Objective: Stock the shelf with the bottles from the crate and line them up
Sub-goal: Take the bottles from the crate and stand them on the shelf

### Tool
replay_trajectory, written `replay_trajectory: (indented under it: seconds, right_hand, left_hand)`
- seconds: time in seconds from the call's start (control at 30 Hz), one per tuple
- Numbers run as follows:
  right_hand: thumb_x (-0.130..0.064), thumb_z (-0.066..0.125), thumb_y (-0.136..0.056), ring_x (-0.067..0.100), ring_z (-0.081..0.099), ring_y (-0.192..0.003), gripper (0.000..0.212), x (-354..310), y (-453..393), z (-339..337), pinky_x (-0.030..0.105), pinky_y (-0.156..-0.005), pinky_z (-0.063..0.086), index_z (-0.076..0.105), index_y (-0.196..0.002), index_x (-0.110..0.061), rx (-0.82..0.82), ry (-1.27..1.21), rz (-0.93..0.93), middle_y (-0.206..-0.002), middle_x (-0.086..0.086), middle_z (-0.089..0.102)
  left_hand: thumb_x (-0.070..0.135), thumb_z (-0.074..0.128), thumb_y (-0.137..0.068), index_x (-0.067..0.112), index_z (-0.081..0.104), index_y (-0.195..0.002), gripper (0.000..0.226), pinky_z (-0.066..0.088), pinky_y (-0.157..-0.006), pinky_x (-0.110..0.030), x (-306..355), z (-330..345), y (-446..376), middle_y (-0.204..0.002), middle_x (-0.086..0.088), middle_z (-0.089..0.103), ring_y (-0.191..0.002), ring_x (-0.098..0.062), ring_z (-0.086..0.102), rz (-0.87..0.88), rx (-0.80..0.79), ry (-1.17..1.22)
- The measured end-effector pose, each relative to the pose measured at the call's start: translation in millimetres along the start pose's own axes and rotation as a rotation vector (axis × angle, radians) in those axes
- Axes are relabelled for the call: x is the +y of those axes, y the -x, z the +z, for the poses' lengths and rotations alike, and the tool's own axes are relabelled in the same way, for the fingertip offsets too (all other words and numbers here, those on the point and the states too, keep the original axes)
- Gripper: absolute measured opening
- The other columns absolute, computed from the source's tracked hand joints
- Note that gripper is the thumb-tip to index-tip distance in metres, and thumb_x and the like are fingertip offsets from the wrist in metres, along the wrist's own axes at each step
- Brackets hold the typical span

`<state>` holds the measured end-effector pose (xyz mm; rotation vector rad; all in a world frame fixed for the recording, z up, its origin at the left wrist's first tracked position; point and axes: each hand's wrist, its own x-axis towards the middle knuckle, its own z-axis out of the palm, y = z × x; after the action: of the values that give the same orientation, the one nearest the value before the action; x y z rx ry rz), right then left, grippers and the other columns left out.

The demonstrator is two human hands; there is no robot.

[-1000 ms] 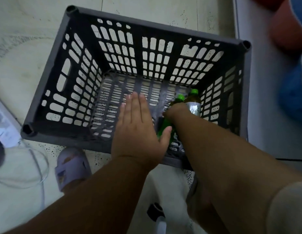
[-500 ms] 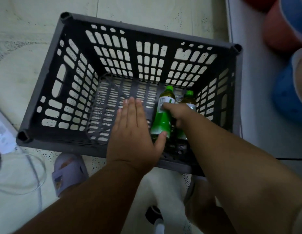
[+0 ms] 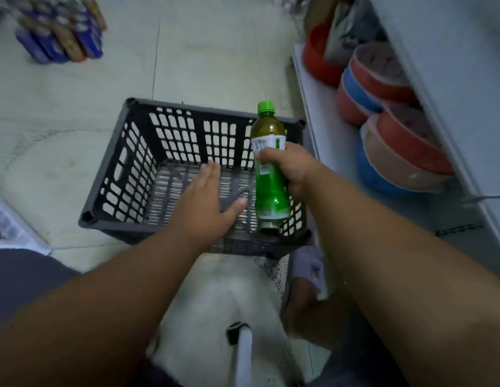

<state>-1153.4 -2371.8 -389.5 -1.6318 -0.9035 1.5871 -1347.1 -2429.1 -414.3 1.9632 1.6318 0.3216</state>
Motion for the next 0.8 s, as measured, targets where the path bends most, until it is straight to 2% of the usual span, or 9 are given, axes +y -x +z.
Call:
replay_trajectory:
  seconds: [0.13, 0.27, 0.4, 0.47, 0.57, 0.7, 0.8]
  right_hand:
    - [-0.005, 0.079, -0.075, 0.022, 0.069, -0.076, 0.031, -31.8, 81.6, -13.2, 0.039, -0.073, 0.058, 0.065, -0.102, -0.010, 0.118, 0.008, -0.253, -0.082, 0.008, 0.070]
    - [-0.009, 0.084, -0.074, 0.026, 0.073, -0.092, 0.044, -50.2, 169.5, -29.8, 0.040, -0.082, 0.060, 0.060, -0.110, -0.013, 0.241, 0.100, -0.475, -0.101, 0.013, 0.072]
    - [-0.016, 0.087, -0.073, 0.014, 0.072, -0.089, 0.048, -50.9, 242.4, -51.6, 0.033, -0.081, 0.061, 0.058, -0.111, -0.020, 0.411, 0.099, -0.625, -0.098, 0.002, 0.072]
    - [-0.021, 0.088, -0.071, 0.008, 0.071, -0.083, 0.046, -45.7, 268.3, -66.6, 0.031, -0.078, 0.060, 0.057, -0.103, -0.028, 0.505, 0.065, -0.669, -0.092, -0.006, 0.071]
    - [-0.032, 0.090, -0.065, 0.010, 0.072, -0.085, 0.052, -35.1, 299.0, -92.7, 0.042, -0.082, 0.061, 0.058, -0.106, -0.027, 0.629, 0.047, -0.685, -0.093, -0.005, 0.072]
    - [-0.028, 0.091, -0.068, 0.010, 0.073, -0.090, 0.056, -21.1, 335.3, -127.0, 0.043, -0.083, 0.061, 0.059, -0.113, -0.021, 0.736, 0.026, -0.694, -0.098, -0.003, 0.074]
    - [-0.027, 0.090, -0.066, 0.014, 0.073, -0.093, 0.058, -7.5, 355.8, -144.8, 0.044, -0.086, 0.060, 0.060, -0.116, -0.019, 0.819, -0.033, -0.668, -0.100, 0.000, 0.074]
  left_hand:
    - [0.065, 0.053, -0.085, 0.022, 0.007, -0.157, 0.096, 0.016, -0.119, -0.035, 52.2, -33.8, 35.2, -0.164, 0.005, 0.008, -0.148, -0.012, 0.010, 0.148, 0.017, 0.102]
    - [0.059, 0.062, -0.083, 0.026, 0.010, -0.156, 0.096, 0.013, -0.112, -0.027, 109.5, -45.2, 74.0, -0.163, 0.008, 0.011, -0.147, -0.010, 0.013, 0.263, 0.029, 0.188]
    - [0.059, 0.063, -0.082, 0.026, 0.009, -0.156, 0.098, 0.014, -0.112, -0.027, 159.4, -42.8, 104.3, -0.162, 0.006, 0.015, -0.146, -0.010, 0.015, 0.386, 0.033, 0.188]
    - [0.063, 0.062, -0.079, 0.027, 0.009, -0.156, 0.101, 0.017, -0.117, -0.033, 185.1, -39.7, 112.8, -0.162, 0.006, 0.017, -0.146, -0.010, 0.017, 0.460, -0.003, 0.180]
    - [0.074, 0.058, -0.073, 0.031, 0.012, -0.155, 0.103, 0.027, -0.116, -0.040, 225.5, -32.6, 122.9, -0.159, 0.009, 0.024, -0.144, -0.009, 0.023, 0.551, -0.059, 0.202]
    - [0.060, 0.070, -0.075, 0.043, 0.029, -0.144, 0.082, 0.038, -0.104, -0.031, 272.1, -15.3, 130.5, -0.143, 0.020, 0.042, -0.129, 0.000, 0.040, 0.710, -0.149, 0.309]
    - [0.055, 0.075, -0.072, 0.046, 0.037, -0.137, 0.076, 0.042, -0.097, -0.022, 299.8, 2.6, 130.1, -0.134, 0.024, 0.049, -0.121, 0.005, 0.046, 0.784, -0.241, 0.388]
